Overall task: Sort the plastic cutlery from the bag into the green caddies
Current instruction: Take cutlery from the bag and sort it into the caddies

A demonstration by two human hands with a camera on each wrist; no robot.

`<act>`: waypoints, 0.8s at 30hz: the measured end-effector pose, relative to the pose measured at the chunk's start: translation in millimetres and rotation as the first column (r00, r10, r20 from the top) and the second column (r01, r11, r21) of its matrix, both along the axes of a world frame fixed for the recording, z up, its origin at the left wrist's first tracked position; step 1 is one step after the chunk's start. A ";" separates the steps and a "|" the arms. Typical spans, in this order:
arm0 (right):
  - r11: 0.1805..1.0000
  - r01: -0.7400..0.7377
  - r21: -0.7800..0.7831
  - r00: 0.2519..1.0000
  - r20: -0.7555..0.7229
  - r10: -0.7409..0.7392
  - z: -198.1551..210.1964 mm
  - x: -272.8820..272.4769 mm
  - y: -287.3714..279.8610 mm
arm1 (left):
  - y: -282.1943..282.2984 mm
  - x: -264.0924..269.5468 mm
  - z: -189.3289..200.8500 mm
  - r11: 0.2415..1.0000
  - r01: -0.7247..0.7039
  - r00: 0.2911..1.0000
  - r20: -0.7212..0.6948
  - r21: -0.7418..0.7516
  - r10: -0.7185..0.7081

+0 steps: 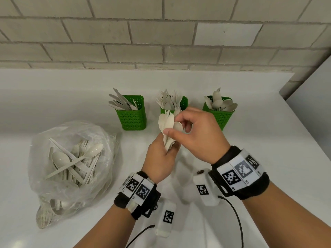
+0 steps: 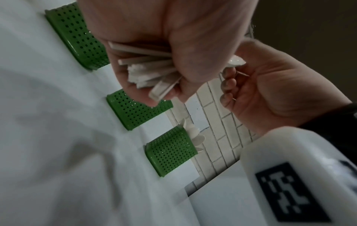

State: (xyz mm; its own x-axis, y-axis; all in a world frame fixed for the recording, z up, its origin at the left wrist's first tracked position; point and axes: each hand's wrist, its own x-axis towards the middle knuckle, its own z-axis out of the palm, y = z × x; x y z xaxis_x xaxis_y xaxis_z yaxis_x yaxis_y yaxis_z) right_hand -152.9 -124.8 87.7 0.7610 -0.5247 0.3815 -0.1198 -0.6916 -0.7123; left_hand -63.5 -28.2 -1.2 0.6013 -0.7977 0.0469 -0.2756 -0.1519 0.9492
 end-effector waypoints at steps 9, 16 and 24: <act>0.953 -0.022 0.301 0.999 -0.019 0.029 -1.5 -0.6 -1.2 | 3.1 -1.5 -0.4 0.996 -0.072 0.991 0.114 0.046 0.066; 0.912 0.053 0.406 0.986 0.122 -0.111 38.3 -18.5 -28.4 | 12.1 7.5 -4.2 0.993 -0.042 0.998 0.051 0.108 0.036; 0.896 0.423 -0.135 0.903 0.142 -0.405 88.0 -54.1 -119.9 | 15.8 7.4 9.3 0.999 -0.031 0.997 -0.071 0.031 0.033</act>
